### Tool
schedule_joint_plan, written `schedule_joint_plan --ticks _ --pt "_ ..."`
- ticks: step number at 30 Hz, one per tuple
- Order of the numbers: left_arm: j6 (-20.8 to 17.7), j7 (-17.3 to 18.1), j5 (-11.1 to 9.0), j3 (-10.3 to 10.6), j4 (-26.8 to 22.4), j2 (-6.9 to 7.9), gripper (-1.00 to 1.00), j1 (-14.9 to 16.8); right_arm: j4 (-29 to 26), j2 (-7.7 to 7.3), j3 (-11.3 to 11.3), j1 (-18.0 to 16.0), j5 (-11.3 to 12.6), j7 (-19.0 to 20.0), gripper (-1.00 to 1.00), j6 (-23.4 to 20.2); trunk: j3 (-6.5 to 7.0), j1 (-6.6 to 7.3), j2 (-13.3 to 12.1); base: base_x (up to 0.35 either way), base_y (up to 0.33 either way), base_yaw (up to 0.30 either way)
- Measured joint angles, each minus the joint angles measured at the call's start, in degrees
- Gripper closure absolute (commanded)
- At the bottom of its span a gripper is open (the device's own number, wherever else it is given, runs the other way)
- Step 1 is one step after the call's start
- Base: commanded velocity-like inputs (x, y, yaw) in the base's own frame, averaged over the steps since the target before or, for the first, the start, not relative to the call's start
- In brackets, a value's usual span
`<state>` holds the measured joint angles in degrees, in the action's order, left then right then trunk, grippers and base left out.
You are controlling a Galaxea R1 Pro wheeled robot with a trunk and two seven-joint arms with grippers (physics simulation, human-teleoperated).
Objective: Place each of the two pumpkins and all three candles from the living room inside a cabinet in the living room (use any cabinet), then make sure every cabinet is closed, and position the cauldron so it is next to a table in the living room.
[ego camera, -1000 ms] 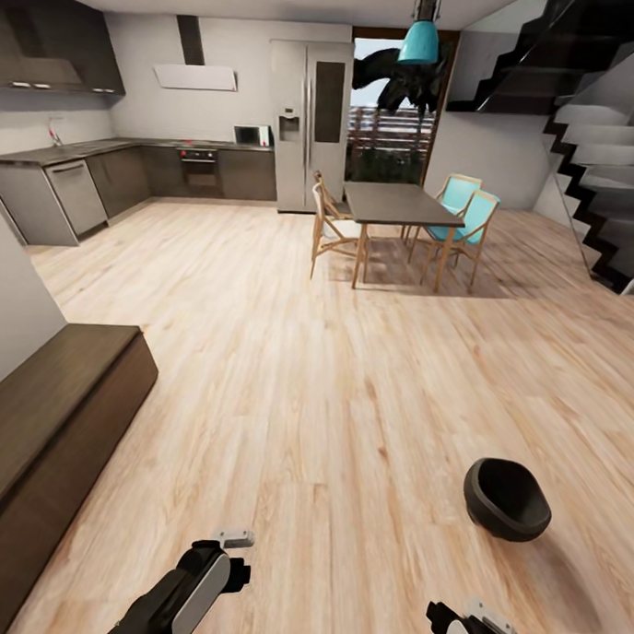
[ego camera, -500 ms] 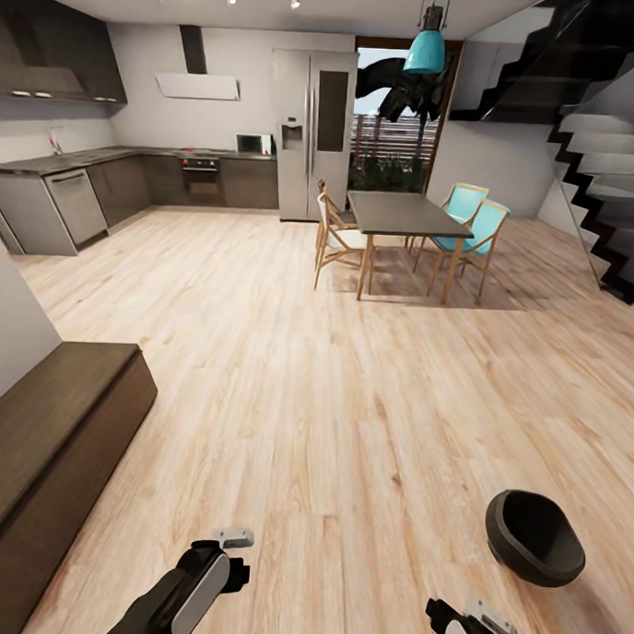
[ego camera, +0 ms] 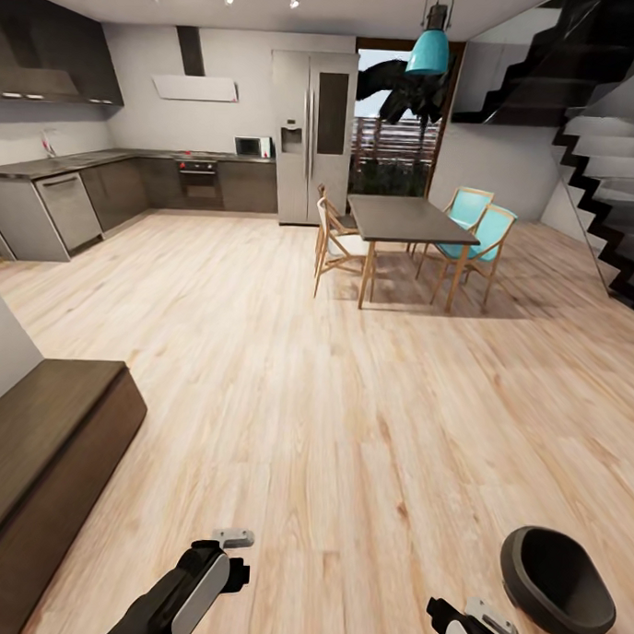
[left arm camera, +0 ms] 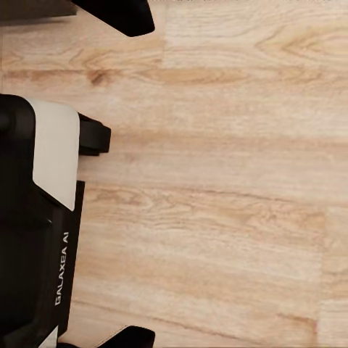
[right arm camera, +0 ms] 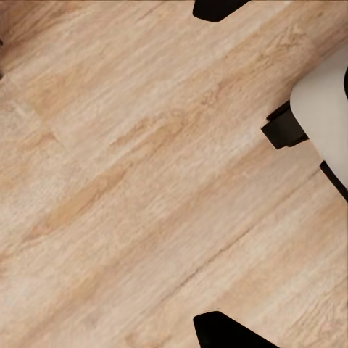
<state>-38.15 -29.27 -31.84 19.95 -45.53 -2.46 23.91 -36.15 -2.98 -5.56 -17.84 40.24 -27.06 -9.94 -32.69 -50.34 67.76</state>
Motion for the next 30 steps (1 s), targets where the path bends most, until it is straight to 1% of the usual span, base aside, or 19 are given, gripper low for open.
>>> schedule_joint_plan --ticks 7,12,15,30 --pt "0.0 -0.08 0.02 0.0 0.0 0.0 -1.0 0.0 -0.04 0.0 0.01 -0.01 -0.05 -0.01 -1.0 0.41 0.0 0.0 0.0 0.329 0.0 0.0" --pt "0.0 -0.11 0.02 0.0 0.0 0.0 -1.0 0.0 0.02 0.06 -0.18 0.0 -0.1 -0.02 -1.0 4.49 0.12 0.0 0.0 0.329 0.0 0.0" --pt "0.0 -0.14 0.02 0.01 0.0 0.0 -1.0 0.0 0.02 0.06 -0.28 -0.02 -0.04 -0.01 -1.0 5.38 0.32 0.0 0.0 0.329 0.0 0.0" --pt "0.0 -0.18 0.02 0.0 0.0 0.0 -1.0 0.0 0.11 0.01 -0.25 0.0 0.02 0.0 -1.0 6.05 1.67 0.0 0.0 0.329 0.0 0.0"
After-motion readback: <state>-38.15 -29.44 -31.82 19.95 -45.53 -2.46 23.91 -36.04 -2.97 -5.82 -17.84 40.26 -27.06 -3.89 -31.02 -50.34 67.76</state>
